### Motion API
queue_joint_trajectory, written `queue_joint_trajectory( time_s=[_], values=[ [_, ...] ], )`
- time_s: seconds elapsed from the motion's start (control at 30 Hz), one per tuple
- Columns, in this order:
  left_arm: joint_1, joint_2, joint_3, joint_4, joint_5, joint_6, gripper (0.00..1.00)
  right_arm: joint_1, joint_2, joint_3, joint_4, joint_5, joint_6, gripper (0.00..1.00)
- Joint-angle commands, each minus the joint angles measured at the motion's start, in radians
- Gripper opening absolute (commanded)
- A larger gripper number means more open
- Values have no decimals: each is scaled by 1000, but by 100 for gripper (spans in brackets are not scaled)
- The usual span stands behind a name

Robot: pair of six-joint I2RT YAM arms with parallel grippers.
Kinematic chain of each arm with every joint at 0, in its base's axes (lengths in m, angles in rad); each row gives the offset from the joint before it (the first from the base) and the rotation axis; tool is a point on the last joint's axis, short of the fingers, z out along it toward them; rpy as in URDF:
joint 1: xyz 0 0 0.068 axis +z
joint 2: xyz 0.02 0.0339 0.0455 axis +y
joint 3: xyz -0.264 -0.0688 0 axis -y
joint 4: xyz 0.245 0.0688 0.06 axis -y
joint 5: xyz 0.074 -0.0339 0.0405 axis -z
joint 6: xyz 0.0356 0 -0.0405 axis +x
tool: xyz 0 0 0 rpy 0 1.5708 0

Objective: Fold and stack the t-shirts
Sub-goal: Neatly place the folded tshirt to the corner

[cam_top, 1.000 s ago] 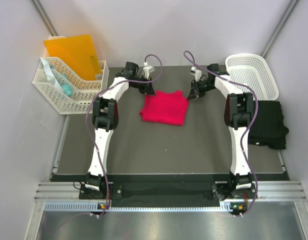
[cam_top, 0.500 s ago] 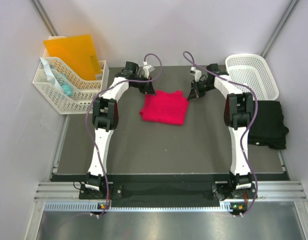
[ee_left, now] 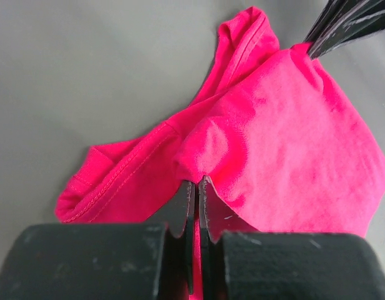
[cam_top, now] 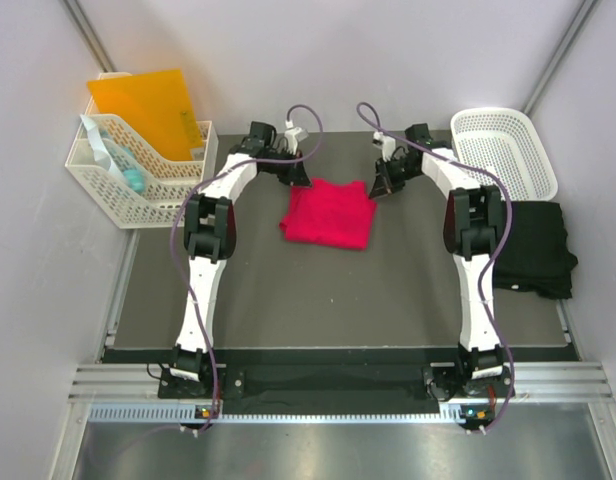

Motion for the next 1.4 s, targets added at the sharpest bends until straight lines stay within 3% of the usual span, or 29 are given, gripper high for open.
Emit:
queue_joint_trajectory(
  time_s=[0.0,0.6,1.37],
  values=[
    [14,-111,-2,63,31,-8,0,24,-79,53,35,5,-14,0],
    [42,-224,-140,49,6,65,0,35,-131,62,72,45,0,0],
    [46,-220,-151,46,-22,84,0,78,-47,151,86,157,-64,0]
  ],
)
